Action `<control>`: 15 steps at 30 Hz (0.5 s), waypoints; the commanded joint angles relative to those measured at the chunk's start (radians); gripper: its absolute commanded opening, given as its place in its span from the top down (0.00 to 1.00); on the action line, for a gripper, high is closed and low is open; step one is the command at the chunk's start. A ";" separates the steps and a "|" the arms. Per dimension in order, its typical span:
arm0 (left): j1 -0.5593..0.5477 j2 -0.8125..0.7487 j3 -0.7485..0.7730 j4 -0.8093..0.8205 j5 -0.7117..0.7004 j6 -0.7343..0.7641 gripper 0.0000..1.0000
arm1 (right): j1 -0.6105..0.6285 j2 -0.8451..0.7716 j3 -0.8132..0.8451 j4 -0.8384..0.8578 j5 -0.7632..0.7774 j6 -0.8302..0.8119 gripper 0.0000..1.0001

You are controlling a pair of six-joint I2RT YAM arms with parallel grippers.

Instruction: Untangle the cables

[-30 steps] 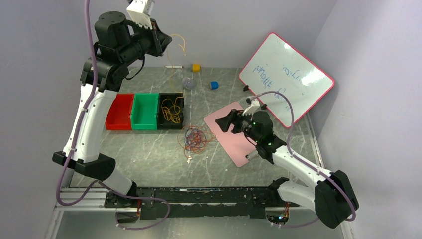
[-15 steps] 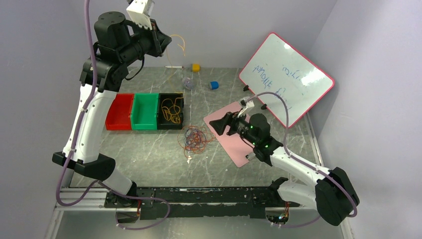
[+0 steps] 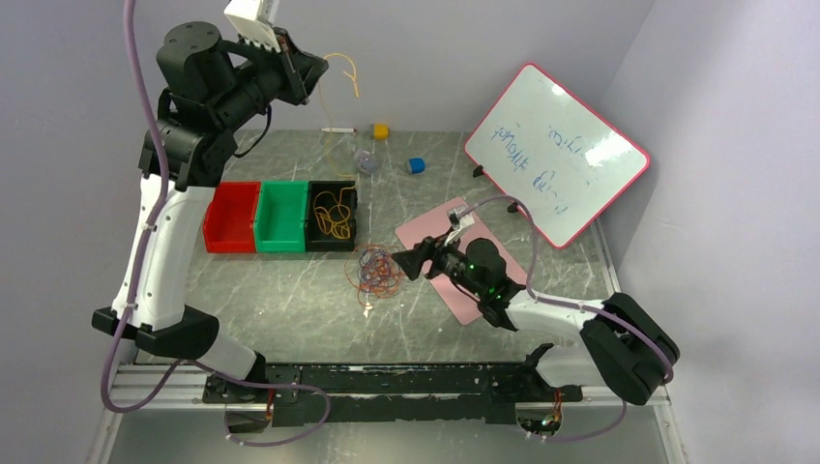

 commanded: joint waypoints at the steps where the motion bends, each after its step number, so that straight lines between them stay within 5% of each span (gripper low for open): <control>1: -0.006 -0.023 0.029 0.079 0.064 -0.029 0.93 | 0.008 0.048 -0.005 0.210 0.045 0.014 0.21; 15: -0.007 -0.051 0.044 0.188 0.131 -0.081 0.93 | 0.007 0.301 0.150 0.347 -0.039 0.009 0.22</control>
